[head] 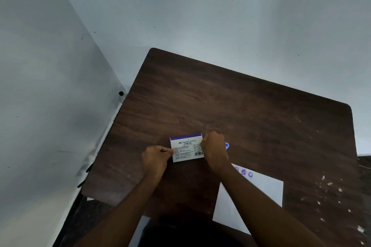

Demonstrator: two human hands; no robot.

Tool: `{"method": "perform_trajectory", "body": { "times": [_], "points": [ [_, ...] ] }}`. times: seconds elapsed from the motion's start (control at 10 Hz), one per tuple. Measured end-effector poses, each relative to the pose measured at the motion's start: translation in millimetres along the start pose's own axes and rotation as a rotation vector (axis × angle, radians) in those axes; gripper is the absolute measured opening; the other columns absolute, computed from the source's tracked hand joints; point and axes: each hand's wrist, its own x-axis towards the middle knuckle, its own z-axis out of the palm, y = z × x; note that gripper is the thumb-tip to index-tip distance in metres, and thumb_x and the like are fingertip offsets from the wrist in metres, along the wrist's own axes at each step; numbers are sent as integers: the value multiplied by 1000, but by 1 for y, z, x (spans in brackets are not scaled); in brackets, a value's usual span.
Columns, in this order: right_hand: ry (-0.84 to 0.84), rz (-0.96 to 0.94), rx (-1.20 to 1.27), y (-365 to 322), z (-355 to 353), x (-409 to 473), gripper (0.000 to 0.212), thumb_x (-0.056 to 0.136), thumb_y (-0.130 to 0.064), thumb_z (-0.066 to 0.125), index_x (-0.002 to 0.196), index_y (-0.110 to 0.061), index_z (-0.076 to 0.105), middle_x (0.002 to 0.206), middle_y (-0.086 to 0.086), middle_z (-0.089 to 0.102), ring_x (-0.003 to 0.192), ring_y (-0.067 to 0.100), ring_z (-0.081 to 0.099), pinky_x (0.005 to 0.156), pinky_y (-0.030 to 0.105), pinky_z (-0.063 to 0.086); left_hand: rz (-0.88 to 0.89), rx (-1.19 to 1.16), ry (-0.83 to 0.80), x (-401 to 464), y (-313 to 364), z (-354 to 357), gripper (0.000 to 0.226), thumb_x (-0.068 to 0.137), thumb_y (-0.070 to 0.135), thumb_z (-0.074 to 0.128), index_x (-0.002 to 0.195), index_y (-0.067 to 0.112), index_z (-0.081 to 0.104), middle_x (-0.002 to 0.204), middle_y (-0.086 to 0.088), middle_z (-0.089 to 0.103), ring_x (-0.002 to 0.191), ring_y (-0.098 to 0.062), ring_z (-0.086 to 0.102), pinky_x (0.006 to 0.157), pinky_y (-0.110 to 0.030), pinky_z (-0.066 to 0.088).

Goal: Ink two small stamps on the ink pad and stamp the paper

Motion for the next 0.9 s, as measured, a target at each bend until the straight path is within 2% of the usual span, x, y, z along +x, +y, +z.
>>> {"method": "perform_trajectory", "body": {
  "times": [0.1,0.2,0.3,0.5,0.6,0.7,0.8,0.9],
  "points": [
    [66,-49,43,2,0,-8,16,90,-9,49,89,2,61,89,23,63,84,38,61,72,45,52,-5,9,3,1,0,0,17,70,39,82,64,25,75,61,14,71,52,0,65,57,-28,57],
    [-23,-23,-17,-4,-4,0,15,91,-8,51,94,1,64,98,21,67,91,35,64,82,46,54,-12,10,3,2,0,1,18,69,39,83,63,25,75,61,12,71,53,-2,66,58,-30,58],
    [-99,14,-85,-9,-6,7,15,92,-8,56,100,-1,66,108,15,70,98,28,67,89,40,55,-1,13,0,3,1,1,17,69,37,84,64,25,73,64,12,71,54,2,65,57,-27,57],
    [-101,12,-123,-9,-4,9,12,90,-8,57,97,-2,65,106,14,71,97,27,67,88,40,56,43,-13,12,3,5,-1,32,66,25,86,89,25,64,79,6,64,70,-4,62,56,-18,45],
    [-39,-21,-158,-10,-3,7,13,91,-6,53,92,-3,66,101,14,72,93,28,68,84,40,56,57,-3,5,2,8,2,32,67,22,85,90,25,62,79,8,63,70,-1,60,54,-16,43],
    [-56,-19,-170,-11,-2,4,12,90,-9,54,90,-6,66,98,11,72,90,25,68,84,38,56,105,10,48,-3,12,2,24,72,27,80,86,29,61,74,10,62,65,0,60,49,-12,40],
    [36,-90,-42,-5,-1,-1,21,91,-18,50,76,-9,62,87,7,68,81,20,65,79,37,55,173,-47,132,-3,18,-4,16,80,44,69,79,32,59,72,10,64,67,-3,63,52,-18,46],
    [233,-251,-26,2,-5,-6,27,93,-30,50,74,-12,59,85,1,58,83,13,53,75,29,46,334,-23,183,2,29,-16,18,88,51,55,92,34,61,95,9,65,87,-4,61,74,-26,52]
  ]
}}
